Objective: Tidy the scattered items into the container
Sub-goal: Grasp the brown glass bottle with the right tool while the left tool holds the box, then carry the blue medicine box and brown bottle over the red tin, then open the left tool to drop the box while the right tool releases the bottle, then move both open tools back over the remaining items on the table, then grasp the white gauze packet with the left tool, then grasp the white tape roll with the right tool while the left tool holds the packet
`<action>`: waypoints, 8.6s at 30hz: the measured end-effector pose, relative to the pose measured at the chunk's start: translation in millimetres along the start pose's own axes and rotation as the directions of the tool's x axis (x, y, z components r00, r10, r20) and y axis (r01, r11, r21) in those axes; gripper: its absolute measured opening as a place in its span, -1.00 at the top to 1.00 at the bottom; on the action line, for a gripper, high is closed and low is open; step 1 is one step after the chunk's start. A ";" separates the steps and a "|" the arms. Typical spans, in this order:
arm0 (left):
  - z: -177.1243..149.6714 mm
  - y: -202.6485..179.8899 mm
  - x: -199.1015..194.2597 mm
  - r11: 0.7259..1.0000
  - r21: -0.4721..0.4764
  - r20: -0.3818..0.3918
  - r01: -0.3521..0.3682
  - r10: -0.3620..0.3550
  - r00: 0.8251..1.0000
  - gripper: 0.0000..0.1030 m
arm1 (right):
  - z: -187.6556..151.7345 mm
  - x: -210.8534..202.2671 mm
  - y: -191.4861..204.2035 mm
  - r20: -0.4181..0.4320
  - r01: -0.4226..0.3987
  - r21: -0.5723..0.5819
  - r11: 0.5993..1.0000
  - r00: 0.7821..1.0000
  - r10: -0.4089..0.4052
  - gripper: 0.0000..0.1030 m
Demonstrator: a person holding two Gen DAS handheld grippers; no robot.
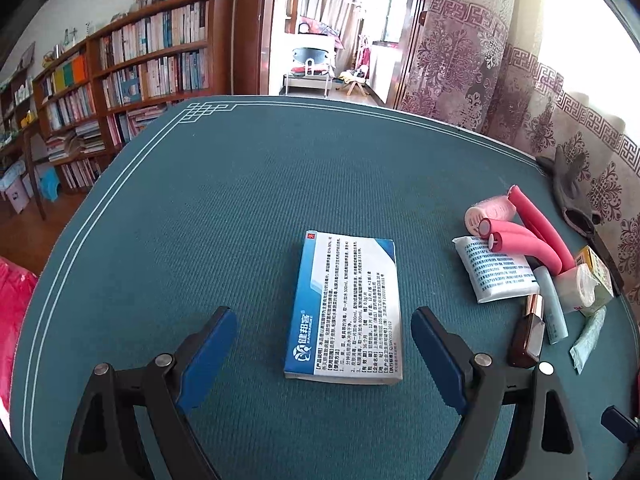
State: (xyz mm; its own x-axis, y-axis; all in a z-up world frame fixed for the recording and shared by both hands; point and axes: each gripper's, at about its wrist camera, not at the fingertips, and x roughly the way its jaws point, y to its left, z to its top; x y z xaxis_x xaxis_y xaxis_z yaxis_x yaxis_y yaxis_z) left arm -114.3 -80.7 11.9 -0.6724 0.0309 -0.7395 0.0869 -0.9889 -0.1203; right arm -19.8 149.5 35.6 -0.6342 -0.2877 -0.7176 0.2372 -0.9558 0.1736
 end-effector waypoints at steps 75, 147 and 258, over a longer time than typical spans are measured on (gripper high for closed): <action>-66.4 -204.4 -117.8 0.861 0.383 -0.024 0.335 -0.353 0.935 -0.08 | -66.9 -170.6 -131.2 0.209 0.210 0.324 0.922 0.935 -0.287 0.58; -53.4 -224.5 -82.9 0.892 0.290 -0.088 0.346 -0.335 0.938 -0.79 | -80.4 -179.8 -141.8 0.218 0.262 0.334 0.905 0.913 -0.345 -0.53; -35.4 -72.9 -17.8 0.985 0.133 -0.026 0.108 -0.105 0.994 -0.40 | 60.1 37.5 -49.9 0.075 0.081 0.112 0.990 0.993 -0.089 0.19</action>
State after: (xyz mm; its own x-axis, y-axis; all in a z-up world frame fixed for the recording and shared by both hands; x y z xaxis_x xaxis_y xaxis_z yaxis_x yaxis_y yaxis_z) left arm -82.6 -4.0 10.4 -0.6585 0.1386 -0.7397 -0.0847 -0.9903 -0.1101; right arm -99.7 182.8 40.6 -0.7062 -0.2049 -0.6777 0.1017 -0.9766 0.1893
